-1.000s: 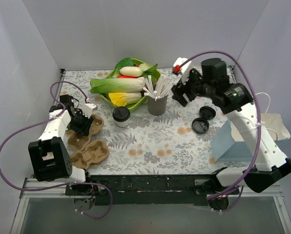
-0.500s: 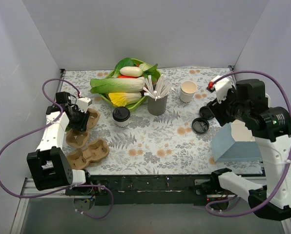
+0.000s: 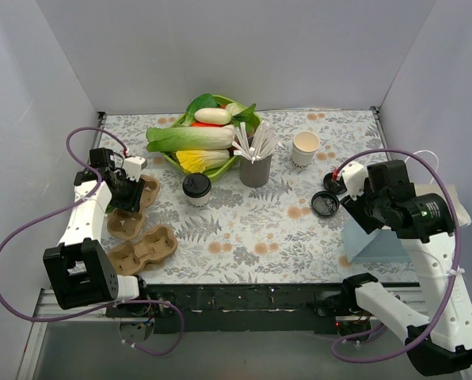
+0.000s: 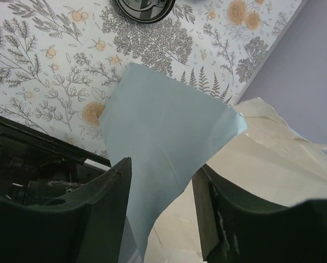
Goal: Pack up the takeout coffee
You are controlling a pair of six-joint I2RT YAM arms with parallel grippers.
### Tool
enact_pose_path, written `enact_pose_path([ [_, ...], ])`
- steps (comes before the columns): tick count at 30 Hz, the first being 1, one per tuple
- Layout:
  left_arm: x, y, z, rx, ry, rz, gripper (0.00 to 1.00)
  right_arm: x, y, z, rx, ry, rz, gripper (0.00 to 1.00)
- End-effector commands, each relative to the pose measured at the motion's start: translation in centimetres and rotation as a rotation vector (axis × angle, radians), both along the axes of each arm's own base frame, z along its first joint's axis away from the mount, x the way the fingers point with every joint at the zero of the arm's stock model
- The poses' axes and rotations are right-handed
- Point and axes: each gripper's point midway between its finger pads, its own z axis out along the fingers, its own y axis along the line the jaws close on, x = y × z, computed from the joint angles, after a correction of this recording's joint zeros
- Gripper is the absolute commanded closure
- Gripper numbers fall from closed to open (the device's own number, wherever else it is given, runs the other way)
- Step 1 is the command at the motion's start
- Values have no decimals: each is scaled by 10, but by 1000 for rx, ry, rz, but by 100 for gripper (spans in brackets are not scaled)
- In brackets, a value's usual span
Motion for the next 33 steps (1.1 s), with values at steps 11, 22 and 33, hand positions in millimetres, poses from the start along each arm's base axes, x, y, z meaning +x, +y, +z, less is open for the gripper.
enact_pose_path([
  [11,20,-2,21,-18,-68,-24,100,8,24,-2,94,39,77,99],
  [22,28,4,32,11,-81,-32,100,37,31,86,189,-180,9,99],
  [33,37,9,47,30,-106,-4,100,39,103,85,480,-14,190,99],
])
